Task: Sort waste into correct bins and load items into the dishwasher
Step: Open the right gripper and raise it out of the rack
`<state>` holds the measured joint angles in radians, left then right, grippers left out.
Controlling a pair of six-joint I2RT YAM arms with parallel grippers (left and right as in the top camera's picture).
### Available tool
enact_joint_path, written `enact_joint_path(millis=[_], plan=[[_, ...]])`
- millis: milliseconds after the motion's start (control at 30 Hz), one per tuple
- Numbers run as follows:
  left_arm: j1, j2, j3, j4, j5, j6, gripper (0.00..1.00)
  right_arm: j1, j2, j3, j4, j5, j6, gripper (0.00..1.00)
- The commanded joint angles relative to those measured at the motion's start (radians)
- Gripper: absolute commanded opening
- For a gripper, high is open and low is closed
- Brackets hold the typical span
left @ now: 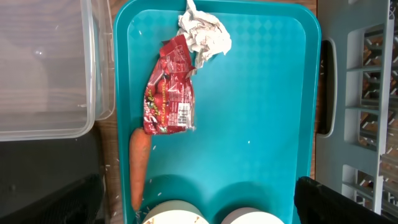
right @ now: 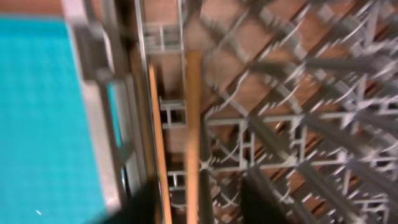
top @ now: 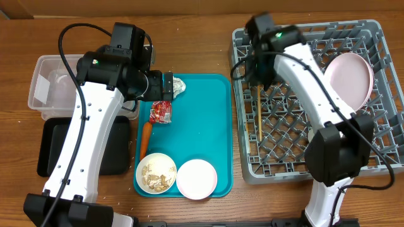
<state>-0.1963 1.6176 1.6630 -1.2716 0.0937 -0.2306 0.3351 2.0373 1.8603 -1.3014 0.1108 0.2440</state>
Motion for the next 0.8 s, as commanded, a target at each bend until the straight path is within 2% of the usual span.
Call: enact_joint_path(millis=[0,133,233,333,467,600,633,767], plan=[[0.0,-0.013,0.019,0.0,0.007,0.006,1.0,0.008,-0.032,-0.003,0.01,-0.027,-0.008,0.6],[0.0,-0.013,0.019,0.006,0.012,-0.004,1.0,0.008,-0.088,0.041,0.011,-0.06,-0.005,0.64],[0.0,-0.013,0.019,0.087,0.019,-0.017,1.0,0.008,-0.153,0.086,0.017,-0.124,-0.005,0.66],[0.0,-0.011,0.019,0.124,0.035,-0.026,1.0,0.008,-0.231,0.121,0.014,-0.181,-0.005,0.76],[-0.005,-0.011,0.019,0.122,0.103,-0.048,1.0,0.008,-0.345,0.125,0.01,-0.202,-0.005,1.0],[-0.016,-0.004,0.019,0.149,0.269,-0.015,1.0,0.008,-0.43,0.125,-0.002,-0.204,-0.005,1.0],[-0.028,-0.002,0.018,0.141,0.28,-0.012,0.93,0.008,-0.446,0.125,-0.005,-0.208,-0.005,1.0],[-0.112,0.029,-0.007,0.089,0.204,-0.008,0.88,0.008,-0.467,0.125,-0.023,-0.238,-0.004,1.0]])
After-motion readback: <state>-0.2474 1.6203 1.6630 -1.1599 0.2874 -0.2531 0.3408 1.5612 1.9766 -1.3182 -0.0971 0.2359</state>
